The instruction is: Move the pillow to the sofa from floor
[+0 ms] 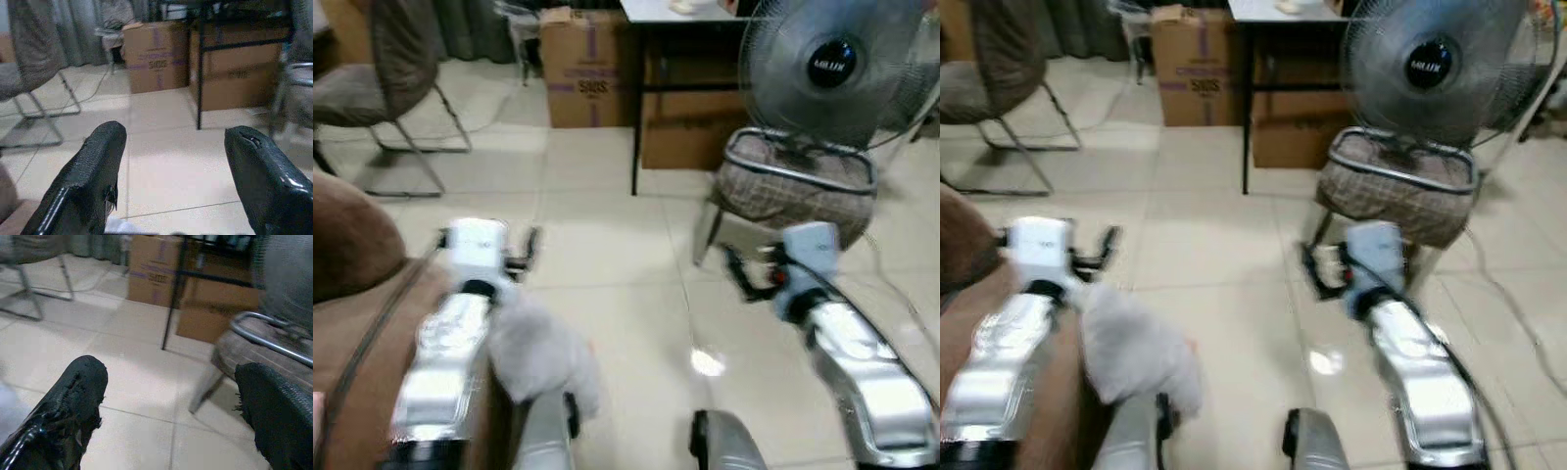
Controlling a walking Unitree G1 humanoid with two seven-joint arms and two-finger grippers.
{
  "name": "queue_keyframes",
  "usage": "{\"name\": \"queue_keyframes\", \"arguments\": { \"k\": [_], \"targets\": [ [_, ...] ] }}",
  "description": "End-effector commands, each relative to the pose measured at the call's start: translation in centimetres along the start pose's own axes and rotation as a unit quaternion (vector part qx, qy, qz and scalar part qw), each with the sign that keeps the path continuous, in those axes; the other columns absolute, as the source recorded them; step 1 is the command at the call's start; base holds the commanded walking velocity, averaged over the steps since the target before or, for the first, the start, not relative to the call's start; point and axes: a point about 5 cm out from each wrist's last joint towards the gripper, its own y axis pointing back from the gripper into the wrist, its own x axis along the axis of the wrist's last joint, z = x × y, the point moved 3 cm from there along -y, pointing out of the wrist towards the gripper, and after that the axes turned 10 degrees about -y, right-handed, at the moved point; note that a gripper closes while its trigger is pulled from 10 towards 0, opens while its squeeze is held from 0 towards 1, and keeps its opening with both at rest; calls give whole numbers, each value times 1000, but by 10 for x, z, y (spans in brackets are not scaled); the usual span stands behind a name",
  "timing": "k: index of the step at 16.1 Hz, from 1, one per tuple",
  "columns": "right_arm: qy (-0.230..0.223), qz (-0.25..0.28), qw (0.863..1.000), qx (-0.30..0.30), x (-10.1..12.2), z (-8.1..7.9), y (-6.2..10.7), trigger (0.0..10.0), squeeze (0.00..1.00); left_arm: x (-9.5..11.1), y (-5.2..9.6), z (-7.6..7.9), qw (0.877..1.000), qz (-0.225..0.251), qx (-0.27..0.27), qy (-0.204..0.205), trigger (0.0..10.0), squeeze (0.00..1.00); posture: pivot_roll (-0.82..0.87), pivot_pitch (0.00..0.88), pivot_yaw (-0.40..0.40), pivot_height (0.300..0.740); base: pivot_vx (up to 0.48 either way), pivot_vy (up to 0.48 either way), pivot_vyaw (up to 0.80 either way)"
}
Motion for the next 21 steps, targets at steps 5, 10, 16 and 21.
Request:
{"name": "queue_keyframes", "arguments": {
  "k": [5, 10, 16, 21],
  "targets": [
    [2, 4, 1000, -11, 2, 8, 3, 10000, 0, -7, -5, 14, 1000, -22, -20, -5, 10000, 67, -9, 0, 9, 585, 0, 0, 0],
    [-5, 1, 1000, -14, 1, 10, 3, 10000, 0, -30, -27, 5, 994, -96, -31, -33, 10000, 0, -6, 0, 11, 550, 0, 0, 0],
    [57, -102, 972, 203, -11, -19, 18, 10000, 0, -48, -67, -20, 985, -167, -13, -27, 10000, 0, -18, 0, 13, 550, 0, 0, 0],
    [53, -121, 950, 282, -7, -45, 33, 10000, 0, -65, -71, -36, 976, -219, 8, 1, 10000, 1000, -16, 61, 28, 550, 0, 0, 0]
  ]
}}
